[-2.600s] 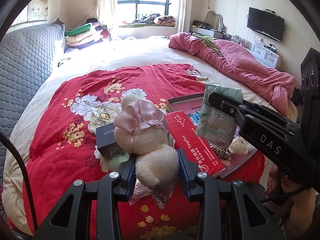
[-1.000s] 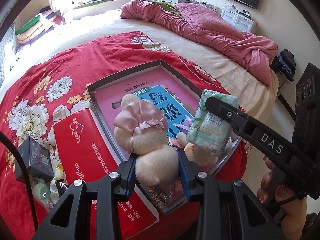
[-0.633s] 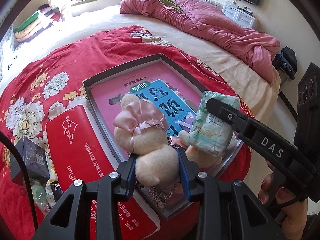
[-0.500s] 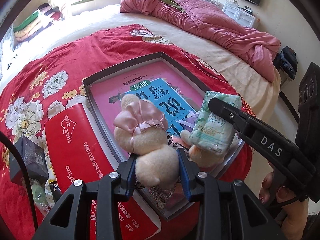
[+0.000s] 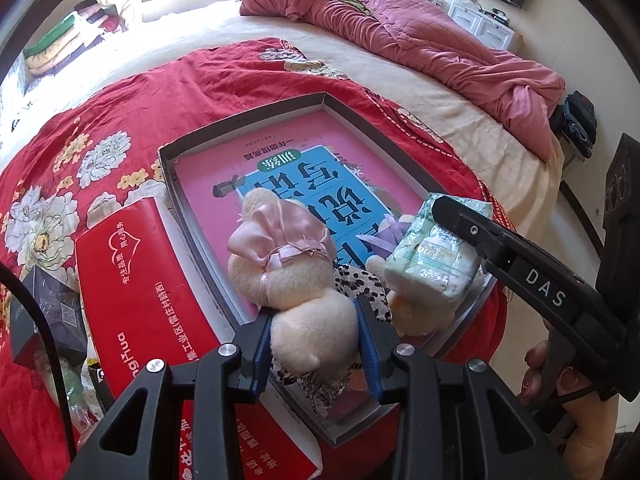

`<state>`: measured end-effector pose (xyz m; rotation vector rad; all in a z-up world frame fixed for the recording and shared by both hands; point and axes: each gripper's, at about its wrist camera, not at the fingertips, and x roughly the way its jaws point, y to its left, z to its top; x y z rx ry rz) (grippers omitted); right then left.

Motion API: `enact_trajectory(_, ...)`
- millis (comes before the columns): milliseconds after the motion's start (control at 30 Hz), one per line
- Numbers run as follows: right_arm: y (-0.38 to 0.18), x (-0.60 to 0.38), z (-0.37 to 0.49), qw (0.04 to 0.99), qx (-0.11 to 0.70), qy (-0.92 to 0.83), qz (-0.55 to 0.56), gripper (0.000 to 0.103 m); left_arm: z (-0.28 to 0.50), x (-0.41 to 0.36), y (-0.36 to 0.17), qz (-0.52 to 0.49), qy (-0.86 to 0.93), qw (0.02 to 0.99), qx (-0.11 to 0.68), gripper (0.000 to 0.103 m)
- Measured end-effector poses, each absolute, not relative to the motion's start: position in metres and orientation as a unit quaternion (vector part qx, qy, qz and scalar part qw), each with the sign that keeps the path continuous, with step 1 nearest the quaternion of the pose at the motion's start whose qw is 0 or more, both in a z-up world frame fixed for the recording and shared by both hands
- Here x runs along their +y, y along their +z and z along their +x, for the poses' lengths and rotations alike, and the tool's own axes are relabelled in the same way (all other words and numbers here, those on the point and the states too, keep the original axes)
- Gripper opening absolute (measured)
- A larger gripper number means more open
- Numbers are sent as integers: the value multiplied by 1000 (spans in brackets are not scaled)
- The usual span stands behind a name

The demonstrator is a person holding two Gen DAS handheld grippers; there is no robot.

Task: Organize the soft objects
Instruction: 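Lower the bunny with the left tool while the right tool lowers the wipes pack into the tray, then open the left tool to release the bunny while the right tool releases the wipes pack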

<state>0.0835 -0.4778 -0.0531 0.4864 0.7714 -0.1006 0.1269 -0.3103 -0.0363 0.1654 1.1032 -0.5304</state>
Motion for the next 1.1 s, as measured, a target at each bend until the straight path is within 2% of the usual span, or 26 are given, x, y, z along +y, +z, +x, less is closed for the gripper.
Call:
enact_trajectory(267,-54,-480,83,895,383,-77,214,39,126,-313,-39,79,-255,809,524,38)
enact_trajectory(533,-55,-482,83,893,385,-87,218,50,122,-317,-36,85,-272,803,523,38)
enact_trajectory(800,-54,-483,81,893,385,-94,214,53,120,-319,-34,91,-274,803,521,39)
enact_trajectory(900,-53,-484,80,894,381,-97,215,56,121,-317,-33,85,-275,805,519,43)
enact_trajectory(967,-52,-485,80,894,380,-100,213,57,121,-316,-32,89,-269,808,517,48)
enact_trajectory(1100,-51,-484,80,895,380,-103,208,57,122,-313,-30,92,-264,811,515,49)
